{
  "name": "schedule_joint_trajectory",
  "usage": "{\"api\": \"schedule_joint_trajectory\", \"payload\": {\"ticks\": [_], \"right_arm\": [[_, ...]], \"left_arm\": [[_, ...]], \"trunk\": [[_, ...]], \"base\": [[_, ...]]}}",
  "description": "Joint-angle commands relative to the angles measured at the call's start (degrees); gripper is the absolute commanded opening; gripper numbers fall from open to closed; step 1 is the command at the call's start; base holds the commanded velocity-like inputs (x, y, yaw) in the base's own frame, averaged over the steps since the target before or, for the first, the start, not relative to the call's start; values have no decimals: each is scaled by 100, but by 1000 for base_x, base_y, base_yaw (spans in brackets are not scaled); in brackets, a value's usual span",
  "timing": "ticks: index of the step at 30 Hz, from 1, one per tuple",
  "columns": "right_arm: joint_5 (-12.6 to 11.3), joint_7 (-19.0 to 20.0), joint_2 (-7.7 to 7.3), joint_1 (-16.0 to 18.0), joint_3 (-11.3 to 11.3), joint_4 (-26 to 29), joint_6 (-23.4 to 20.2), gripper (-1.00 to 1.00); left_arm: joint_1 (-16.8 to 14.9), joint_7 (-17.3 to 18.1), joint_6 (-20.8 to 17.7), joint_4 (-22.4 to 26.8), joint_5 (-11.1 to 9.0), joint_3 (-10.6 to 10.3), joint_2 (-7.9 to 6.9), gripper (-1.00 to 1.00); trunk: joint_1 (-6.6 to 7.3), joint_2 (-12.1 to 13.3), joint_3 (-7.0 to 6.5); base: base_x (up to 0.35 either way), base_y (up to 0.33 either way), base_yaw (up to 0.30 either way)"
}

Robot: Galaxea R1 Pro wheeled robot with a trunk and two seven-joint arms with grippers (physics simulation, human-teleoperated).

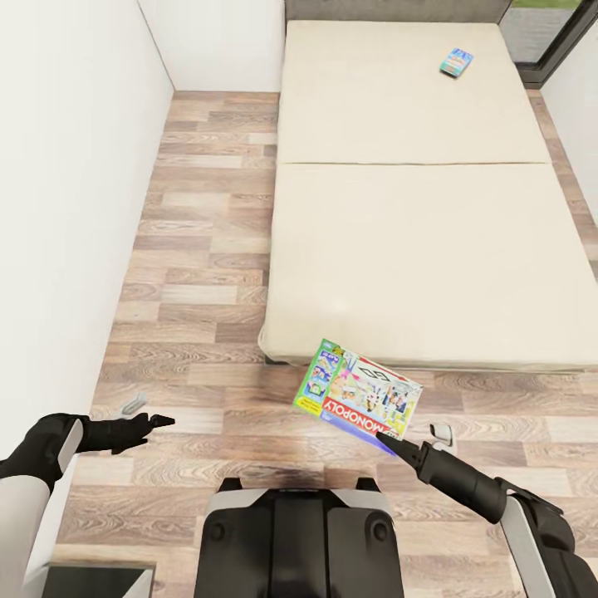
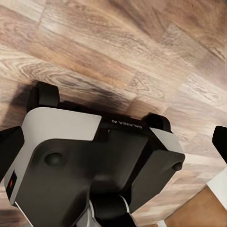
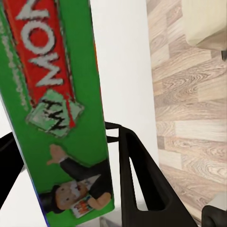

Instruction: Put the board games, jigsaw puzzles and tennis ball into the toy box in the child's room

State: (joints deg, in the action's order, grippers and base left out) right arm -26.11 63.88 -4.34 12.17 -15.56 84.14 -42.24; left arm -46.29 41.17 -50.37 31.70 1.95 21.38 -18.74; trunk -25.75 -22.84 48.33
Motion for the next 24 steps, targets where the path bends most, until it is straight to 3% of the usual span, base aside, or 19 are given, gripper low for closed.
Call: {"api": "schedule_joint_trajectory", "payload": {"ticks": [1,7,24], "right_arm": [[-25,3,-2,0,-19,1,-38,-100],[-9,7,0,-4,-172,-14,-43,-100],[0,-60,3,-5,-219,-10,-43,-100]], "left_arm": [[-3,27,-39,2,23,28,5,100],[-3,25,-41,2,18,37,9,100],[-9,32,-58,2,17,33,-7,100]], "trunk": [[-4,-8,-4],[-4,-8,-61],[-4,-8,-222]], "base": [[0,0,0],[0,0,0],[0,0,0]]}}
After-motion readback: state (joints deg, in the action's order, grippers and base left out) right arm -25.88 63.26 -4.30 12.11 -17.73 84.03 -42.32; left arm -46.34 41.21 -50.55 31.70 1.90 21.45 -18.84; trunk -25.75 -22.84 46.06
